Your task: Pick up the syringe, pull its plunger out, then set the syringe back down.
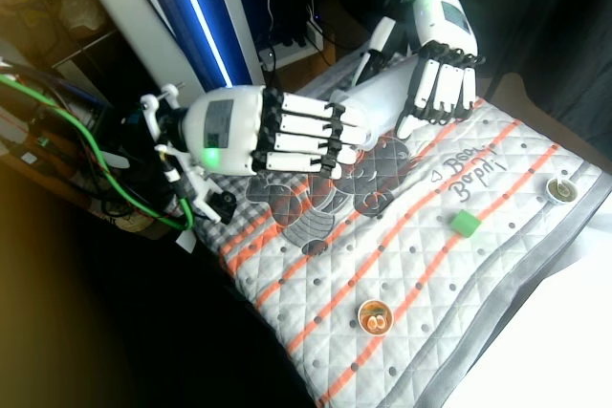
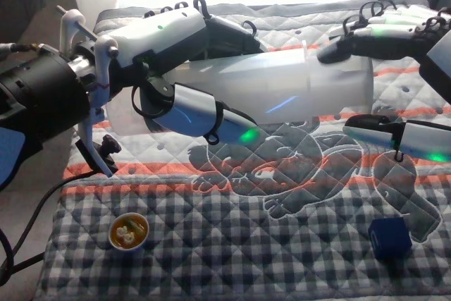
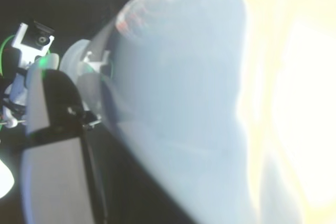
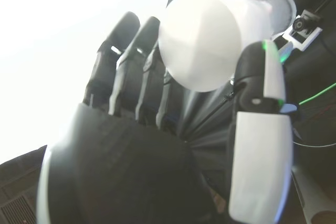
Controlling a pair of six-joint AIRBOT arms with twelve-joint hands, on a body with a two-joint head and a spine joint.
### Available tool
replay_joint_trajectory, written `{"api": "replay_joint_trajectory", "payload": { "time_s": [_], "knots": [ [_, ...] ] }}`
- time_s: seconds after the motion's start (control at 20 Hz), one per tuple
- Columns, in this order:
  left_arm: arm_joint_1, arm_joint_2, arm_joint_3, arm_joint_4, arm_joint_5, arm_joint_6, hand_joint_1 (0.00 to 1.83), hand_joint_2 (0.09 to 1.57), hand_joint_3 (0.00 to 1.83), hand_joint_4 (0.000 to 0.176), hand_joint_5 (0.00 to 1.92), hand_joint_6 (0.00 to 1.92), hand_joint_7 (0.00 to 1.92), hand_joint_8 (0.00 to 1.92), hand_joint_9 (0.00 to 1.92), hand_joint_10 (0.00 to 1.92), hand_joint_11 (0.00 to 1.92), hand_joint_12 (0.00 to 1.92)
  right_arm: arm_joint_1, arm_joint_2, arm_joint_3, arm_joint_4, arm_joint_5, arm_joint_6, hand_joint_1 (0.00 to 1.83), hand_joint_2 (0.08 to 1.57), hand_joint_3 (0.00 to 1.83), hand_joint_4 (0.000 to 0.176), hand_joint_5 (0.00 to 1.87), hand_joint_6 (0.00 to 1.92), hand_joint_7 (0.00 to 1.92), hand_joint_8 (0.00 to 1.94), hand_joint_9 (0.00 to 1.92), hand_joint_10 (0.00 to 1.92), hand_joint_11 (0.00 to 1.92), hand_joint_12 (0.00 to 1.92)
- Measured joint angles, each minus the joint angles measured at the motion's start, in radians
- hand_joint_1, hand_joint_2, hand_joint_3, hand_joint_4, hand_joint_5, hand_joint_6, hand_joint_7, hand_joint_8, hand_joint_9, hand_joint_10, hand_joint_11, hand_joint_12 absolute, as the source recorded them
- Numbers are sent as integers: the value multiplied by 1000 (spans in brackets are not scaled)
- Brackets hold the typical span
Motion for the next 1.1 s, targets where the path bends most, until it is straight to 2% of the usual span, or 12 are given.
{"api": "replay_joint_trajectory", "payload": {
  "time_s": [0.1,0.2,0.3,0.35,0.55,0.6,0.7,0.75,0.85,0.95,1.05,1.1],
  "knots": [
    [2,0,-2,2,0,3,1189,1232,2,0,883,1230,628,1455,403,1429,210,1921,1,0,0,-4,-2,0,1181,1192,4,0,860,1139,813,1385,797,1548,803,1839],
    [5,11,-6,0,0,1,1190,1226,0,0,891,1196,645,1460,434,1451,238,1921,1,0,2,-11,-3,2,1168,1207,8,0,775,1283,850,1343,859,1615,859,1889],
    [5,23,-16,0,2,1,1212,1203,0,0,953,1065,665,1461,432,1483,242,1921,1,0,2,-16,-1,5,1198,1198,2,0,787,1196,885,1376,942,1672,971,1918],
    [6,32,-23,-1,3,0,1207,1212,1,0,940,1103,636,1468,373,1517,179,1921,1,0,2,-18,2,5,1192,1189,0,0,813,1195,884,1323,846,1602,859,1897],
    [7,47,-34,-2,8,0,1211,1205,0,0,952,1057,661,1472,365,1518,70,1921,0,1,1,-14,10,9,1174,1208,2,6,763,1316,862,1286,794,1533,757,1822],
    [8,52,-39,-2,11,0,1204,1220,1,0,933,1089,618,1514,394,1564,243,1921,-3,1,1,-15,15,11,1186,1188,0,7,796,1278,909,1197,827,1509,780,1797],
    [23,64,-50,-5,22,0,1201,1235,0,0,921,1026,588,1629,548,1701,602,1921,-18,3,-2,-13,26,17,1212,1169,0,0,882,1052,891,1326,864,1643,888,1868],
    [27,70,-52,-7,23,0,1199,1237,1,0,920,1017,580,1645,451,1710,378,1921,-21,3,-2,-11,28,18,1328,1175,0,0,849,1101,838,1273,814,1503,823,1780],
    [37,77,-54,-13,31,0,1204,1227,0,0,930,1038,606,1585,388,1612,264,1921,-31,6,-3,-4,32,19,1353,1179,1,0,831,1193,812,1231,798,1443,764,1674],
    [39,80,-54,-15,34,1,1203,1228,0,0,927,1038,603,1590,376,1599,255,1921,-40,9,-4,3,45,21,1353,1181,1,0,826,1210,813,1224,791,1434,734,1645],
    [42,84,-54,-19,39,3,1198,1229,1,0,914,1105,606,1549,370,1538,220,1921,-51,15,-6,11,57,21,1354,1154,0,0,856,1069,903,1137,870,1377,755,1615],
    [47,87,-54,-20,47,3,1196,1234,1,0,909,1096,601,1579,388,1542,211,1921,-51,16,-6,16,60,22,1237,1146,0,0,863,1123,963,1107,878,1284,760,1626]
  ]
}}
